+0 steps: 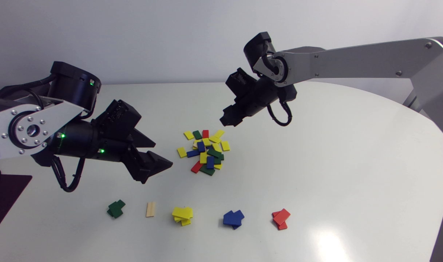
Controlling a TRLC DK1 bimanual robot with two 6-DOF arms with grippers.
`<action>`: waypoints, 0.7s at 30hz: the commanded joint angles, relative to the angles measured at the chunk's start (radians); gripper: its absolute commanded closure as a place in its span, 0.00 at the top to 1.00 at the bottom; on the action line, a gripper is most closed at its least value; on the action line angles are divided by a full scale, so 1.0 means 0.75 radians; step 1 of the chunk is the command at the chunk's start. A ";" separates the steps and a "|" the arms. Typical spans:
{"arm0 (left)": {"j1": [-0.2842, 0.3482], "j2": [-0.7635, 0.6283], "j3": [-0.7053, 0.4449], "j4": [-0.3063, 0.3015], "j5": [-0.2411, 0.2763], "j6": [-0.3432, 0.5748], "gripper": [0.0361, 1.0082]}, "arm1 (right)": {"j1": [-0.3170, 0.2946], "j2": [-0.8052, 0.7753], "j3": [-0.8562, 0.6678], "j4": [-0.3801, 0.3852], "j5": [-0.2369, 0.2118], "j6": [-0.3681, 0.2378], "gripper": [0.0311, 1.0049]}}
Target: Take domino bricks one by one from the mixed stack on the table and place each onto the existing stack of the same color.
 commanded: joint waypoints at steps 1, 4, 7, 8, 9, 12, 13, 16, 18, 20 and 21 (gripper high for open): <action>0.001 -0.003 -0.026 -0.003 -0.006 -0.038 0.99 | 0.004 0.026 -0.003 -0.020 -0.001 0.004 0.97; 0.040 -0.009 -0.022 0.003 -0.006 -0.028 0.99 | 0.008 0.040 0.024 -0.033 0.009 0.026 0.97; 0.061 -0.003 -0.026 0.016 -0.006 -0.026 0.99 | 0.008 0.056 0.050 -0.043 0.015 0.036 0.97; 0.067 -0.001 -0.026 0.022 -0.006 -0.026 0.99 | 0.008 0.061 0.058 -0.043 0.022 0.041 0.97; 0.075 0.003 -0.024 0.028 -0.006 -0.028 0.99 | 0.008 0.067 0.065 -0.045 0.028 0.045 0.97; 0.081 0.011 -0.020 0.034 -0.006 -0.028 0.99 | 0.010 0.089 0.097 -0.069 0.038 0.053 0.97; 0.081 0.015 -0.020 0.034 -0.006 -0.028 0.99 | 0.010 0.099 0.112 -0.080 0.042 0.059 0.97; 0.081 0.023 -0.020 0.036 -0.006 -0.028 0.99 | 0.008 0.128 0.151 -0.110 0.063 0.065 0.97; 0.081 0.027 -0.018 0.036 -0.006 -0.028 0.99 | 0.008 0.148 0.183 -0.135 0.077 0.067 0.97; 0.081 0.033 -0.014 0.036 -0.006 -0.028 0.99 | 0.006 0.175 0.218 -0.170 0.087 0.067 0.97; 0.083 0.036 -0.012 0.036 -0.006 -0.028 0.99 | 0.004 0.189 0.241 -0.190 0.095 0.067 0.97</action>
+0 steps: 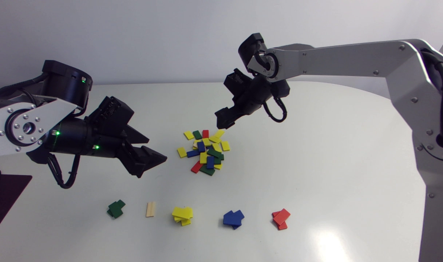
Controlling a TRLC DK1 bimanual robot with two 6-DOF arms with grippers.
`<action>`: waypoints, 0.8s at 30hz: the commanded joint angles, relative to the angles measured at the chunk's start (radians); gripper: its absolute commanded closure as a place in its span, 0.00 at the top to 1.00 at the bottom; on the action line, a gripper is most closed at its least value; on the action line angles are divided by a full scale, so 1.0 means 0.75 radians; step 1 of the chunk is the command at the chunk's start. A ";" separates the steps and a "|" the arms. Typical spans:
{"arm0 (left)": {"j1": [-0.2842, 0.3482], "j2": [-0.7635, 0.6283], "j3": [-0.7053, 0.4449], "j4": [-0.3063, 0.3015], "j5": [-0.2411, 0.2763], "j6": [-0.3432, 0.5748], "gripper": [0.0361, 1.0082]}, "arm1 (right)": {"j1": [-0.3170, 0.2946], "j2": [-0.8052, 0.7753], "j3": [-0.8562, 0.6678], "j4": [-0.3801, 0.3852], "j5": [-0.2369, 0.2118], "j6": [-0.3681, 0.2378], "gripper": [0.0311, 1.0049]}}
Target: Take domino bricks one by one from the mixed stack on the table and place each onto the existing stack of the same color.
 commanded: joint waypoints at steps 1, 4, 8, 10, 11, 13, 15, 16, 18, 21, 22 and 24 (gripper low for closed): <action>0.012 0.032 -0.010 0.008 -0.006 -0.029 0.99 | 0.004 0.074 0.070 -0.059 0.030 0.031 0.97; 0.014 0.043 -0.007 0.010 -0.006 -0.025 0.99 | -0.002 0.121 0.130 -0.111 0.051 0.026 0.96; 0.028 0.049 -0.010 0.016 -0.006 -0.018 0.99 | -0.010 0.184 0.205 -0.174 0.081 0.008 0.96; 0.036 0.055 -0.007 0.020 -0.006 -0.016 0.99 | -0.015 0.221 0.250 -0.209 0.096 -0.002 0.96; 0.040 0.059 -0.007 0.022 -0.006 -0.014 0.99 | -0.015 0.239 0.269 -0.219 0.098 -0.004 0.96; 0.046 0.063 -0.005 0.024 -0.006 -0.014 0.99 | -0.019 0.270 0.299 -0.235 0.098 -0.012 0.96; 0.046 0.065 -0.005 0.026 -0.006 -0.012 0.99 | -0.021 0.303 0.332 -0.256 0.100 -0.019 0.96; 0.048 0.067 -0.005 0.026 -0.006 -0.010 0.99 | -0.021 0.313 0.342 -0.258 0.104 -0.019 0.96; 0.052 0.069 -0.007 0.026 -0.006 -0.004 0.99 | -0.021 0.339 0.363 -0.268 0.108 -0.023 0.95; 0.065 0.080 -0.007 0.028 -0.001 0.004 0.99 | -0.021 0.376 0.393 -0.286 0.108 -0.033 0.93; 0.067 0.082 -0.010 0.030 -0.001 0.006 0.99 | -0.021 0.386 0.400 -0.291 0.108 -0.035 0.93; 0.075 0.088 -0.012 0.034 0.001 0.010 0.99 | -0.017 0.405 0.414 -0.301 0.110 -0.041 0.93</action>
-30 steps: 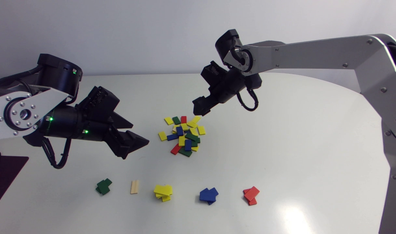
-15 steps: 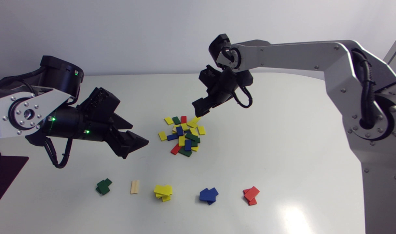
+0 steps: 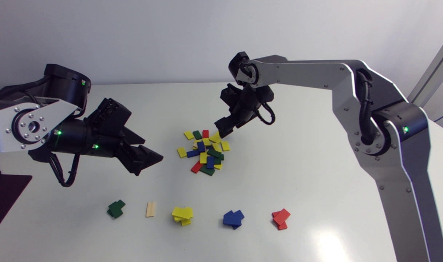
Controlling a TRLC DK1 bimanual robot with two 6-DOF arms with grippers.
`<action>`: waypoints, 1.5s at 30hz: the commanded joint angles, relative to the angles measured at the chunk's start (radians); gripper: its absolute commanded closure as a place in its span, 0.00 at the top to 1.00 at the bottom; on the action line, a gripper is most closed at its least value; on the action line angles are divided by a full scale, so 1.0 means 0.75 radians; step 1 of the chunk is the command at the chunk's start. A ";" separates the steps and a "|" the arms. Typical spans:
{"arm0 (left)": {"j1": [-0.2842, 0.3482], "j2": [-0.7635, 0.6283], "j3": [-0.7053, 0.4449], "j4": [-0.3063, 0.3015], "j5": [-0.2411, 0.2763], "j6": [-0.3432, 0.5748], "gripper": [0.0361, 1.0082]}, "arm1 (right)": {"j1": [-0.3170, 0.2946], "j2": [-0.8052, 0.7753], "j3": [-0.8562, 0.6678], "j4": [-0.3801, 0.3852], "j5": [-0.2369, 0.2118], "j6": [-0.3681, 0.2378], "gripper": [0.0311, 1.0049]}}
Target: Take domino bricks one by one from the mixed stack on the table and place each onto the existing stack of the same color.
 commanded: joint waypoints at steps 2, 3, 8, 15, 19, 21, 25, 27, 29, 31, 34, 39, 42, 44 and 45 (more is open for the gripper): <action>0.020 0.039 -0.014 0.018 0.005 0.010 0.99 | -0.001 0.075 0.043 -0.040 0.014 -0.029 0.93; 0.022 0.046 -0.014 0.018 0.005 0.012 0.99 | 0.001 0.079 0.045 -0.047 0.014 -0.036 0.93; 0.026 0.058 -0.016 0.022 0.015 0.018 0.99 | 0.013 0.114 0.075 -0.087 0.028 -0.058 0.93; 0.036 0.064 -0.014 0.030 0.021 0.022 0.99 | 0.025 0.148 0.118 -0.126 0.034 -0.066 0.93; 0.040 0.066 -0.014 0.030 0.027 0.022 0.99 | 0.038 0.179 0.161 -0.163 0.036 -0.068 0.93; 0.040 0.064 -0.016 0.030 0.029 0.024 0.99 | 0.046 0.187 0.174 -0.175 0.036 -0.068 0.93; 0.048 0.064 -0.022 0.030 0.033 0.032 0.99 | 0.056 0.204 0.188 -0.196 0.036 -0.068 0.90; 0.052 0.064 -0.026 0.030 0.039 0.034 0.99 | 0.058 0.214 0.196 -0.206 0.036 -0.068 0.90; 0.056 0.062 -0.028 0.030 0.046 0.034 0.99 | 0.058 0.224 0.208 -0.220 0.036 -0.068 0.90; 0.058 0.062 -0.030 0.030 0.052 0.034 0.99 | 0.056 0.232 0.221 -0.231 0.036 -0.068 0.90; 0.058 0.062 -0.030 0.030 0.054 0.034 0.99 | 0.058 0.243 0.235 -0.241 0.036 -0.068 0.90; 0.056 0.060 -0.030 0.030 0.056 0.034 0.99 | 0.056 0.255 0.253 -0.251 0.038 -0.068 0.90; 0.058 0.060 -0.030 0.030 0.062 0.036 0.99 | 0.058 0.265 0.270 -0.265 0.038 -0.068 0.85; 0.060 0.060 -0.032 0.030 0.062 0.036 0.99 | 0.058 0.267 0.274 -0.269 0.038 -0.068 0.84; 0.060 0.060 -0.032 0.030 0.064 0.036 0.99 | 0.058 0.267 0.274 -0.269 0.038 -0.068 0.84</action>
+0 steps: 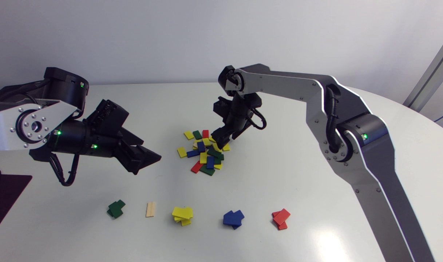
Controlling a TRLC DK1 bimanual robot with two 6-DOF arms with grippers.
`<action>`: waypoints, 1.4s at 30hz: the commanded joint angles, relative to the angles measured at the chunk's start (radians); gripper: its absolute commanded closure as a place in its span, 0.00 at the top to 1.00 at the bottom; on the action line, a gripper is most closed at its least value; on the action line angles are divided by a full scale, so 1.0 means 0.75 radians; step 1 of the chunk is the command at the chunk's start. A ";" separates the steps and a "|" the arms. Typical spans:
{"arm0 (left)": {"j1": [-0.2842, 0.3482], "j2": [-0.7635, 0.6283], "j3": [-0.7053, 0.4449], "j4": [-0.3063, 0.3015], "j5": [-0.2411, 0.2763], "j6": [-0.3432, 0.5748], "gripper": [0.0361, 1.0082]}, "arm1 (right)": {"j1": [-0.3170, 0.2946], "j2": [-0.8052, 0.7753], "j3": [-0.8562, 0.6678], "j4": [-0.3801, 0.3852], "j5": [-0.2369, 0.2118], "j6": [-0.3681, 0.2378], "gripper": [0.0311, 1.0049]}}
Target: Take domino bricks one by one from the mixed stack on the table and place each onto the existing stack of the same color.
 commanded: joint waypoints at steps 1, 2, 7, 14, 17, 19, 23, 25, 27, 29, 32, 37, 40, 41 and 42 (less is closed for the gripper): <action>0.011 0.022 -0.031 0.006 0.018 0.027 0.99 | 0.009 0.066 0.029 -0.028 0.007 -0.014 0.84; 0.011 0.022 -0.031 0.006 0.018 0.027 0.99 | 0.009 0.066 0.029 -0.028 0.007 -0.014 0.84; 0.011 0.018 -0.028 0.006 0.018 0.027 0.99 | 0.009 0.083 0.061 -0.063 0.007 -0.014 0.83; 0.011 0.014 -0.028 0.004 0.020 0.027 0.99 | 0.009 0.103 0.096 -0.099 0.005 -0.016 0.66; 0.011 0.011 -0.031 0.002 0.020 0.027 0.99 | 0.011 0.111 0.114 -0.116 0.005 -0.016 0.54; 0.011 0.007 -0.026 0.000 0.022 0.027 0.99 | 0.011 0.123 0.135 -0.136 0.005 -0.016 0.48; 0.011 0.003 -0.024 -0.002 0.026 0.027 0.99 | 0.011 0.132 0.149 -0.155 0.003 -0.018 0.37; 0.011 0.003 -0.026 -0.002 0.028 0.027 0.99 | 0.011 0.132 0.149 -0.163 0.001 -0.020 0.32; 0.011 -0.001 -0.026 -0.004 0.028 0.027 0.99 | 0.011 0.132 0.149 -0.169 0.001 -0.020 0.30; 0.011 -0.005 -0.024 -0.006 0.028 0.027 0.99 | 0.013 0.132 0.147 -0.173 0.001 -0.020 0.30; 0.009 -0.007 -0.020 -0.012 0.028 0.027 0.99 | 0.011 0.132 0.145 -0.179 0.001 -0.020 0.19; 0.009 -0.007 -0.022 -0.012 0.028 0.027 0.99 | 0.011 0.121 0.137 -0.181 0.001 -0.020 0.08; 0.009 -0.007 -0.022 -0.012 0.028 0.027 0.99 | 0.011 0.111 0.131 -0.179 -0.001 -0.020 0.07; 0.009 -0.007 -0.022 -0.012 0.028 0.027 0.99 | 0.011 0.105 0.127 -0.177 -0.001 -0.020 0.07; 0.009 -0.009 -0.022 -0.012 0.028 0.027 0.99 | 0.011 0.099 0.119 -0.171 -0.001 -0.020 0.07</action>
